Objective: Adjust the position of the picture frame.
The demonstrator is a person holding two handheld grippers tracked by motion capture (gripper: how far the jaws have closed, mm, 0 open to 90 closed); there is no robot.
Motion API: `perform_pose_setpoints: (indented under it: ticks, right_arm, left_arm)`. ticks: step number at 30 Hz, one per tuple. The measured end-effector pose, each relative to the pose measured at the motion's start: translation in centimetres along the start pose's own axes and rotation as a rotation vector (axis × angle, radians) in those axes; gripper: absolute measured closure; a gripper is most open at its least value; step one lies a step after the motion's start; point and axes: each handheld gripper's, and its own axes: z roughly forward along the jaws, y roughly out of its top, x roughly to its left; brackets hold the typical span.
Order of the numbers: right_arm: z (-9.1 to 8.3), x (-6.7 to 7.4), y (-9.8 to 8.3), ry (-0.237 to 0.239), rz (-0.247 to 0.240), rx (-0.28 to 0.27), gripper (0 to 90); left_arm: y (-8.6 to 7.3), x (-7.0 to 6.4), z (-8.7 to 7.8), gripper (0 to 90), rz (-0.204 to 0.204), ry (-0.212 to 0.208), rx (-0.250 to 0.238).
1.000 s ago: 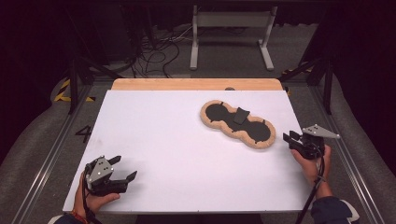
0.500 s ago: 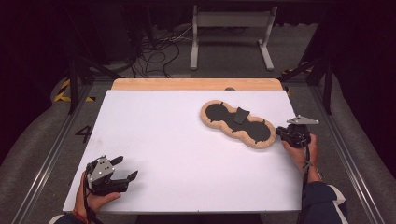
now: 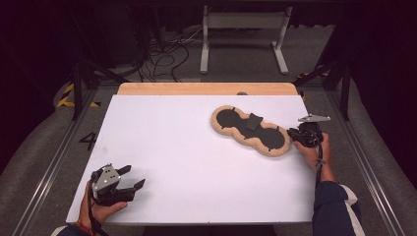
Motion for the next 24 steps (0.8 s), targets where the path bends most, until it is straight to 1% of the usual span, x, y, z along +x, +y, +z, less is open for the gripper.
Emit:
perform_pose_setpoints:
  ticks: [1, 2, 3, 5, 8, 10, 11, 13, 14, 15, 16, 18, 19, 20, 21, 22, 23, 24]
  right_arm:
    - [0.2, 0.0, 0.1, 0.007, -0.001, 0.008, 84.2]
    - [0.5, 0.1, 0.2, 0.018, -0.015, 0.017, 88.1]
    - [0.6, 0.1, 0.3, 0.024, -0.026, 0.016, 90.0]
    - [0.7, 0.2, 0.4, 0.036, -0.037, 0.016, 90.0]
    - [0.6, 0.1, 0.3, 0.077, -0.054, 0.018, 90.0]
    - [0.4, 0.3, 0.3, 0.113, -0.072, 0.030, 90.0]
    - [0.3, 0.5, 0.2, 0.131, -0.078, 0.038, 90.0]
    - [0.0, 0.9, 0.2, 0.174, -0.106, 0.052, 90.0]
    - [-0.1, 1.0, 0.2, 0.180, -0.120, 0.051, 90.0]
    - [-0.1, 1.0, 0.2, 0.180, -0.120, 0.051, 90.0]
    - [-0.3, 1.6, -0.1, 0.202, -0.132, 0.047, 90.0]
    - [-0.5, 2.1, -0.4, 0.249, -0.153, 0.044, 90.0]
    - [-0.5, 2.1, -0.4, 0.249, -0.153, 0.044, 90.0]
    - [-0.8, 2.7, -0.5, 0.288, -0.192, 0.055, 90.0]
    - [-0.9, 3.0, -0.4, 0.299, -0.210, 0.059, 90.0]
    - [-1.1, 3.5, -0.4, 0.305, -0.228, 0.065, 90.0]
    - [-1.1, 3.5, -0.4, 0.305, -0.228, 0.065, 90.0]
    - [-1.2, 3.8, -0.4, 0.302, -0.244, 0.069, 90.0]
  left_arm:
    - [0.0, 0.0, 0.0, 30.3, -0.001, -0.004, -0.001]
    - [0.0, 0.0, 0.0, 30.7, 0.001, -0.004, 0.000]
    - [0.0, 0.0, 0.0, 31.1, 0.001, -0.004, 0.000]
    - [0.0, 0.0, 0.0, 31.1, 0.000, -0.005, 0.001]
    - [0.1, 0.1, 0.0, 31.3, -0.005, -0.002, 0.000]
    - [0.1, 0.2, 0.0, 31.4, -0.015, -0.001, 0.001]
    - [0.1, 0.2, 0.0, 31.4, -0.011, -0.002, 0.000]
    - [0.1, 0.1, 0.0, 32.6, -0.010, 0.001, -0.005]
    - [0.1, 0.1, -0.2, 33.5, -0.004, 0.007, -0.008]
    - [0.1, 0.1, -0.2, 33.9, -0.004, 0.007, -0.008]
    - [0.2, 0.1, -0.3, 34.1, 0.001, 0.003, -0.018]
    - [0.3, 0.4, -0.2, 34.9, -0.012, 0.005, -0.018]
    - [0.3, 0.4, -0.2, 35.8, -0.012, 0.005, -0.018]
    - [0.3, 0.4, 0.0, 36.4, -0.027, 0.005, -0.021]
    - [0.3, 0.4, 0.0, 36.8, -0.023, 0.003, -0.017]
    - [0.4, 0.3, 0.1, 37.5, -0.008, 0.004, -0.017]
    - [0.4, 0.3, 0.1, 39.4, -0.008, 0.004, -0.017]
    - [0.4, 0.1, 0.0, 39.4, 0.006, 0.007, -0.010]
